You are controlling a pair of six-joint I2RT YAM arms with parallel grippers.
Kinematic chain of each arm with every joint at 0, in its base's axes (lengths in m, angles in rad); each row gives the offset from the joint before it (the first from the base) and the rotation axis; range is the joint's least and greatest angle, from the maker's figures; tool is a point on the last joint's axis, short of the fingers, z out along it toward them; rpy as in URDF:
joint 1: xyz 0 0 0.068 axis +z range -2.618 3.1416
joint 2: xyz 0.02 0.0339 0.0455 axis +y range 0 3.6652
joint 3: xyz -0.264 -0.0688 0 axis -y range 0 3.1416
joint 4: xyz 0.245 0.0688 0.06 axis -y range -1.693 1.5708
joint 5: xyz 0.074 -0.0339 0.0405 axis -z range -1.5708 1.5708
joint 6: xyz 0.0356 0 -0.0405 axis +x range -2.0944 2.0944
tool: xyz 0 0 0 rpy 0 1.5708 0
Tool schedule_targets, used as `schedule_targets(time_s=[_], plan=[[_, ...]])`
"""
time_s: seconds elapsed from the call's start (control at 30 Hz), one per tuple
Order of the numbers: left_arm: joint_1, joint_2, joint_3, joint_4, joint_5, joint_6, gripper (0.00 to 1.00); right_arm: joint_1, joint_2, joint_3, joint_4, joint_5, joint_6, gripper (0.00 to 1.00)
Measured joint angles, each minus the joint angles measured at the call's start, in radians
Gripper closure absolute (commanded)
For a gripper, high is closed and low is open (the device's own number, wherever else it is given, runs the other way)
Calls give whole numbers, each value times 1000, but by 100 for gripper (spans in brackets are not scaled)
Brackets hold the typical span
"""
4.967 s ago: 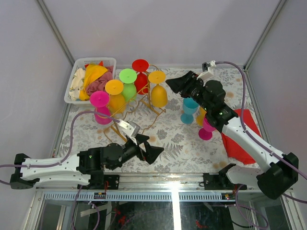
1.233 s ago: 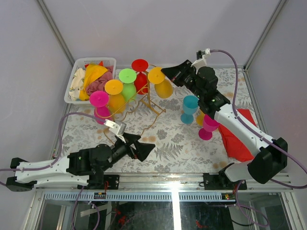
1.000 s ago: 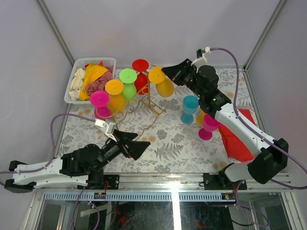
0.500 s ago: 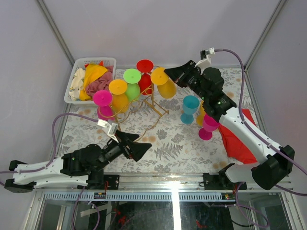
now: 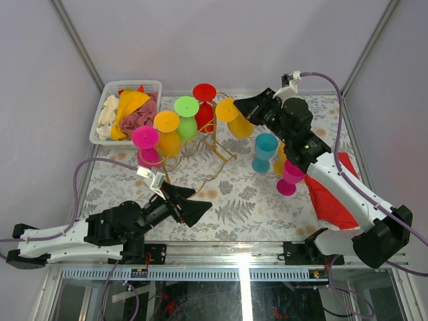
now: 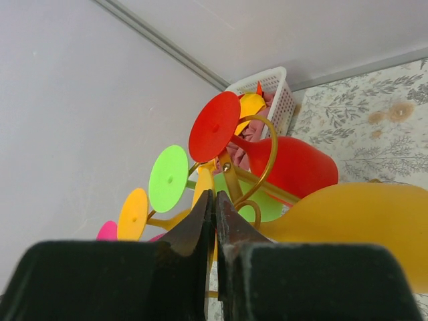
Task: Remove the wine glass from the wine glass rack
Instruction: Pick up the wine glass from the wine rack.
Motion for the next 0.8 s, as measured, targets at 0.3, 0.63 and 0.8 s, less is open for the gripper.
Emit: schedule_targets(time_s=[0.3,0.63,0.8], plan=[[0,0,0,1,17,-3,0,-28,0,0,33,-90,14,100],[0,-6,0,-1,21,-19,0,-77,-7,-77,89,-148,137,100],[0,-14,0,-2,21,-27,0,-87,-7,-104,102,-173,169,100]])
